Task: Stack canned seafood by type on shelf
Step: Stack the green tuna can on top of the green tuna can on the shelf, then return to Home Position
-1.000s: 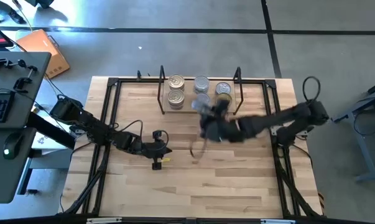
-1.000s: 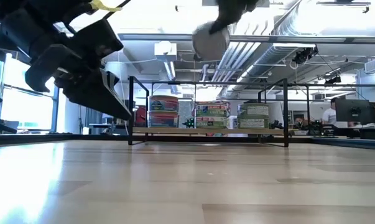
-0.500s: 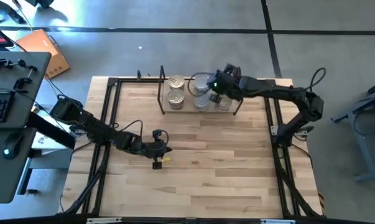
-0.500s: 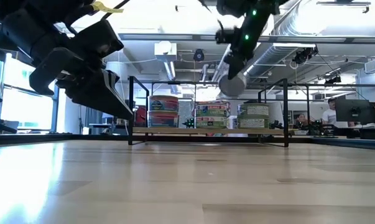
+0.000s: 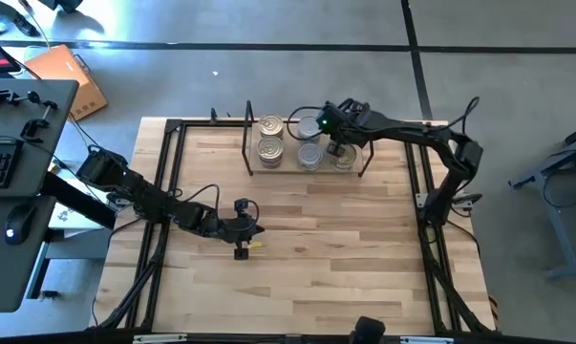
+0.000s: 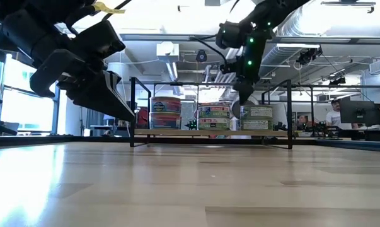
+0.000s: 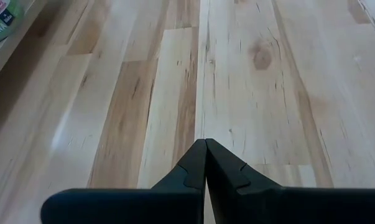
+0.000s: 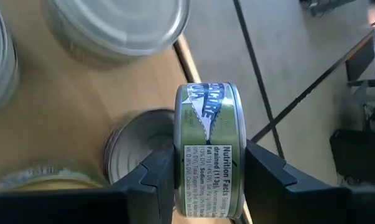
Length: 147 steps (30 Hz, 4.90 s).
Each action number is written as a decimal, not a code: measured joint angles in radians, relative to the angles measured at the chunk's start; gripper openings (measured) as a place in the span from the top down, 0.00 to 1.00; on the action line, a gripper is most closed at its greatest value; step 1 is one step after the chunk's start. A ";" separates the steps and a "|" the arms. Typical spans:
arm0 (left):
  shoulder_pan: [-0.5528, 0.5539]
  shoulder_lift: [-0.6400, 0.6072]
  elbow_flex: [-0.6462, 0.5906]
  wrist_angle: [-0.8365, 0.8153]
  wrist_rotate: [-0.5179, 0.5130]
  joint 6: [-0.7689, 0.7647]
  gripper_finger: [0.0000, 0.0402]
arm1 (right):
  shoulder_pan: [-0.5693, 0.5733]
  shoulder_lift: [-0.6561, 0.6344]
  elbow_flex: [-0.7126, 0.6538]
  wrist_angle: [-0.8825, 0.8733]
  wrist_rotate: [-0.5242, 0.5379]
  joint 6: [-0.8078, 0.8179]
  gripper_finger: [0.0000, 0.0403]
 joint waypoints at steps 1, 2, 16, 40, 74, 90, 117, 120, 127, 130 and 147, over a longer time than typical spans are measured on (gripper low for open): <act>0.000 0.000 0.000 0.000 0.000 0.000 1.00 | -0.001 0.005 0.000 -0.008 0.003 0.000 0.69; 0.000 0.000 0.000 0.000 0.000 0.000 1.00 | -0.001 0.008 0.000 -0.013 0.008 0.000 0.69; 0.000 0.000 0.000 -0.001 0.000 0.007 1.00 | 0.015 0.015 0.003 -0.061 0.008 -0.009 0.60; 0.000 0.000 0.000 -0.002 0.001 0.010 1.00 | 0.007 0.013 0.061 -0.122 -0.179 0.095 0.81; -0.045 -0.001 0.001 -0.002 -0.003 -0.010 1.00 | 0.159 -0.241 0.056 -0.099 -0.524 0.180 0.95; -0.037 -0.001 0.001 0.051 -0.041 -0.045 1.00 | 0.553 -1.011 -0.790 0.479 -0.622 0.574 1.00; 0.166 -0.747 -0.161 -0.076 0.220 0.052 1.00 | 0.613 -1.723 -1.205 0.573 -0.649 0.463 1.00; 0.184 -0.903 -0.253 -0.073 0.221 0.011 1.00 | 0.613 -1.719 -1.205 0.583 -0.649 0.456 1.00; 0.279 -1.281 -0.327 -0.269 0.306 0.008 1.00 | 0.613 -1.721 -1.205 0.583 -0.651 0.457 1.00; 0.333 -1.423 -0.327 -0.389 0.322 0.015 1.00 | 0.613 -1.721 -1.205 0.582 -0.651 0.456 1.00; 0.572 -1.494 -0.502 -0.242 0.573 -0.010 1.00 | 0.610 -1.724 -1.205 0.530 -0.634 0.432 1.00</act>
